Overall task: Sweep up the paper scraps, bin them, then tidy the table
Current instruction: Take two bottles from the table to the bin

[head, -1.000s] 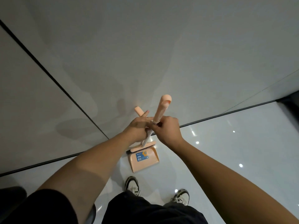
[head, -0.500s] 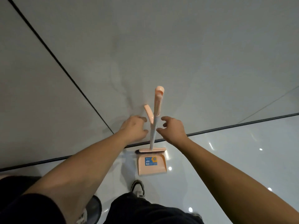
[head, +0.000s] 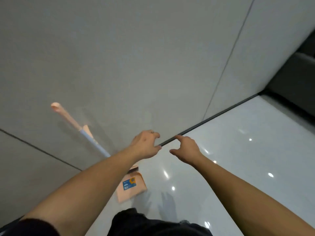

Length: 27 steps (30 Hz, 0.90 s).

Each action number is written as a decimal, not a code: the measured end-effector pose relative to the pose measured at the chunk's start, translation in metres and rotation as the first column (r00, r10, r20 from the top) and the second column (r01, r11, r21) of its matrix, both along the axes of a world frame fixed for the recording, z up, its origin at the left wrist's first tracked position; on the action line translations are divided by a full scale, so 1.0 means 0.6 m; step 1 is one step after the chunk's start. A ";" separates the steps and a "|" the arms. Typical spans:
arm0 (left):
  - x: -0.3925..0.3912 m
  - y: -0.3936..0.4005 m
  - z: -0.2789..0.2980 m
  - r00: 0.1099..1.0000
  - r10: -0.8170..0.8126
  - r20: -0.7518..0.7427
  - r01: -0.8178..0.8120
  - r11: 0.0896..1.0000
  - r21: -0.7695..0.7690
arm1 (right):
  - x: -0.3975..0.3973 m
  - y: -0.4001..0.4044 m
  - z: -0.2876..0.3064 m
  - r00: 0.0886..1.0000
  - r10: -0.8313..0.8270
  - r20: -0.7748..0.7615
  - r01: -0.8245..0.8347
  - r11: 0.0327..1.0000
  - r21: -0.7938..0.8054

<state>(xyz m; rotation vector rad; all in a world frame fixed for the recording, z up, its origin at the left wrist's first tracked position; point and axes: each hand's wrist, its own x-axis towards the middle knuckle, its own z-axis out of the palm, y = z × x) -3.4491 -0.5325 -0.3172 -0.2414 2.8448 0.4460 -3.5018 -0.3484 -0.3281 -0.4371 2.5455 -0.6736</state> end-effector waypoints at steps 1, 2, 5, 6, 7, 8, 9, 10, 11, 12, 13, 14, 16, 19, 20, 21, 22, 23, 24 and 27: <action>-0.031 0.050 0.003 0.998 -0.058 -0.005 0.058 0.998 0.006 | -0.009 0.055 0.003 0.998 -0.066 -0.005 0.066 0.998 -0.001; -0.062 0.103 0.007 0.993 -0.121 -0.008 0.121 0.993 0.011 | -0.017 0.111 0.005 0.990 -0.138 -0.008 0.138 0.990 -0.004; -0.144 0.276 0.015 0.942 -0.335 -0.027 0.335 0.942 0.025 | -0.024 0.283 0.008 0.930 -0.368 -0.007 0.368 0.930 -0.013; -0.166 0.338 0.017 0.913 -0.406 -0.039 0.407 0.913 0.031 | -0.020 0.341 0.008 0.894 -0.449 -0.005 0.448 0.894 -0.014; -0.185 0.402 0.018 0.878 -0.476 -0.052 0.478 0.878 0.039 | -0.012 0.398 0.006 0.850 -0.527 -0.001 0.527 0.850 -0.015; -0.201 0.467 0.018 0.835 -0.547 -0.063 0.550 0.834 0.047 | -0.002 0.454 0.004 0.800 -0.600 0.004 0.600 0.800 -0.017; -0.213 0.533 0.017 0.784 -0.616 -0.070 0.620 0.783 0.054 | 0.010 0.509 0.001 0.745 -0.667 0.010 0.668 0.744 -0.018; -0.222 0.601 0.015 0.730 -0.680 -0.071 0.683 0.728 0.060 | 0.025 0.564 -0.002 0.681 -0.732 0.021 0.733 0.680 -0.018; -0.228 0.668 0.012 0.672 -0.738 -0.068 0.741 0.669 0.066 | 0.041 0.617 -0.006 0.609 -0.793 0.033 0.793 0.609 -0.017; -0.232 0.735 0.010 0.608 -0.791 -0.062 0.794 0.604 0.071 | 0.058 0.669 -0.009 0.532 -0.845 0.044 0.847 0.532 -0.015; -0.234 0.802 0.007 0.536 -0.842 -0.055 0.843 0.532 0.076 | 0.075 0.719 -0.011 0.455 -0.889 0.053 0.890 0.455 -0.012; -0.234 0.870 0.004 0.459 -0.887 -0.052 0.887 0.454 0.081 | 0.092 0.768 -0.012 0.380 -0.923 0.059 0.925 0.380 -0.008; -0.234 1.003 0.000 0.309 -0.949 -0.068 0.948 0.302 0.095 | 0.120 0.863 -0.015 0.236 -0.970 0.056 0.972 0.236 0.001; -0.232 1.194 -0.004 0.126 -0.986 -0.109 0.986 0.113 0.119 | 0.150 1.000 -0.014 0.032 -0.999 0.024 0.999 0.032 0.007; -0.231 1.254 -0.004 0.068 -0.991 -0.114 0.991 0.054 0.120 | 0.157 1.042 -0.012 -0.026 -0.999 0.019 1.000 -0.026 0.009; -0.231 1.311 -0.004 0.015 -0.993 -0.115 0.993 0.001 0.121 | 0.163 1.082 -0.009 -0.081 -0.997 0.018 0.997 -0.080 0.015; -0.231 1.366 -0.002 -0.031 -0.993 -0.114 0.991 -0.045 0.124 | 0.168 1.119 -0.004 -0.135 -0.991 0.022 0.991 -0.135 0.026; -0.232 1.419 0.001 -0.071 -0.992 -0.107 0.988 -0.085 0.132 | 0.174 1.153 0.003 -0.187 -0.982 0.028 0.982 -0.186 0.043; -0.231 1.468 0.004 -0.110 -0.989 -0.098 0.982 -0.123 0.140 | 0.179 1.185 0.010 -0.236 -0.971 0.032 0.971 -0.234 0.056; -0.219 1.612 0.013 -0.224 -0.969 -0.102 0.960 -0.238 0.151 | 0.206 1.277 0.026 -0.375 -0.927 0.029 0.926 -0.373 0.050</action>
